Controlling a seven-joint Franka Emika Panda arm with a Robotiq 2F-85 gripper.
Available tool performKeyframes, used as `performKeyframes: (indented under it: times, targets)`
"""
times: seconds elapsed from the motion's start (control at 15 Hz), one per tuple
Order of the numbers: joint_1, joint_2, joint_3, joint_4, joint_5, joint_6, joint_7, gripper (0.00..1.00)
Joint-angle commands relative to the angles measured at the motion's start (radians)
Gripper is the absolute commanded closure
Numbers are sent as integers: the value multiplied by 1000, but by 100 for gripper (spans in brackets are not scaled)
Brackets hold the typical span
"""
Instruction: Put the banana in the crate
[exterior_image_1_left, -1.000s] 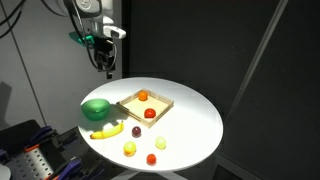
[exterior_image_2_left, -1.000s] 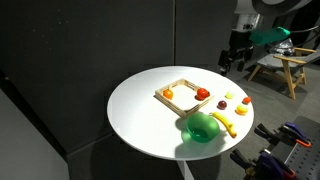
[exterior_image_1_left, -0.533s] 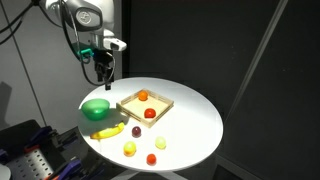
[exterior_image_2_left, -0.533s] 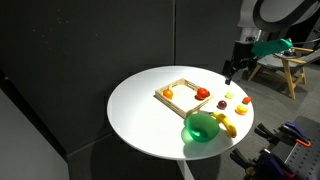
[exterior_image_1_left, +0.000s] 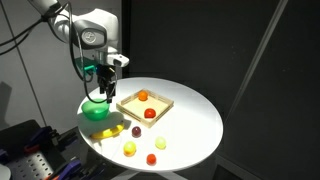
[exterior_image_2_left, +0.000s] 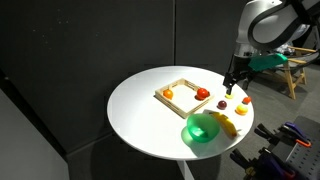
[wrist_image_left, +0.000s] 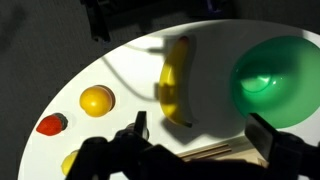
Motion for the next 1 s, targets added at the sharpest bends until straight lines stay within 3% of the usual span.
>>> performKeyframes:
  times: [0.0, 0.47, 0.93]
  targets:
    - [-4, 62, -9, -1, -43, 93, 20, 0]
    - [7, 175, -31, -15, -127, 254, 72, 0]
    - [34, 272, -92, -10, -197, 292, 200, 0]
